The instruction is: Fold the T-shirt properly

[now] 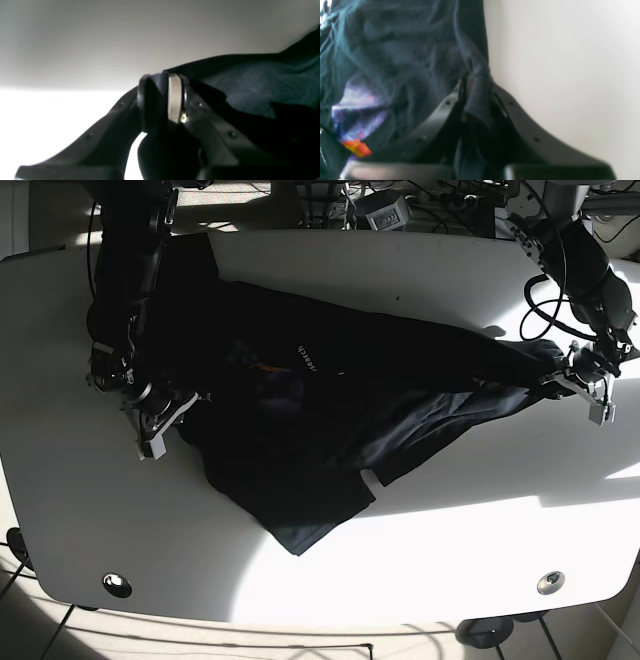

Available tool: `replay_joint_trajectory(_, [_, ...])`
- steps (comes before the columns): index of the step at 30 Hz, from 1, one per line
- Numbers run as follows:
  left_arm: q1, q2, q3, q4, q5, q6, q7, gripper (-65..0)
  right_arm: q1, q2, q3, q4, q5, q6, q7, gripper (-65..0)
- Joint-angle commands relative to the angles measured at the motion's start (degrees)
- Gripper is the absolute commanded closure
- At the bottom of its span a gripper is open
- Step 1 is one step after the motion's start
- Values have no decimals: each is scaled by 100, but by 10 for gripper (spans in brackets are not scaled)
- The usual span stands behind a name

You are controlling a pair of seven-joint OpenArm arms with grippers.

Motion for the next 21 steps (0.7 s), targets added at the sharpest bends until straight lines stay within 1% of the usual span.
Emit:
replay_joint_trajectory(1, [35,-131,89,537,88,-8,96,-58,-89,-160,216,736,-4,10,-65,-19])
replay_joint_trajectory(3, [150,-122,80,1143,88,-8,211,-24,-168,-221,339,1210,-13,10,-337,-19])
replay_joint_trajectory(5, [185,-122,80,1767,62,-8,457,-14,-335,-221,347,1588,48,10,-610,-19])
replay_joint_trajectory(7, [185,-122,80,2435,62,-8,721,-13,-661,-221,427,2380,48,10,-821,-19])
replay_joint_trajectory(9, [185,-122,80,2989,62,-8,791,-13,-863,-239,585,2995,48,10,-1032,-19])
replay_joint_trajectory(12, [150,-122,133,3552,62,-8,791,-11,-916,-221,638,3663,48,37,-1295,-19])
replay_joint_trajectory(13, [132,-122,168,3622,62,-8,791,-13,-881,-213,638,3777,31,45,-1357,-19])
replay_joint_trajectory(15, [-176,-122,511,3631,88,-8,791,-13,-678,-186,620,3883,4,45,-1410,-19])
replay_joint_trajectory(16, [-448,-122,748,3605,97,-8,791,-11,-423,-37,602,3848,4,28,-1498,-19])
replay_joint_trajectory(19, [-1099,-105,1196,3420,88,-8,791,-13,429,86,585,3479,-4,37,-1700,-19])
replay_joint_trajectory(21, [-1732,-105,1487,3033,62,-8,791,-13,1054,253,567,3101,4,37,-1797,-19])
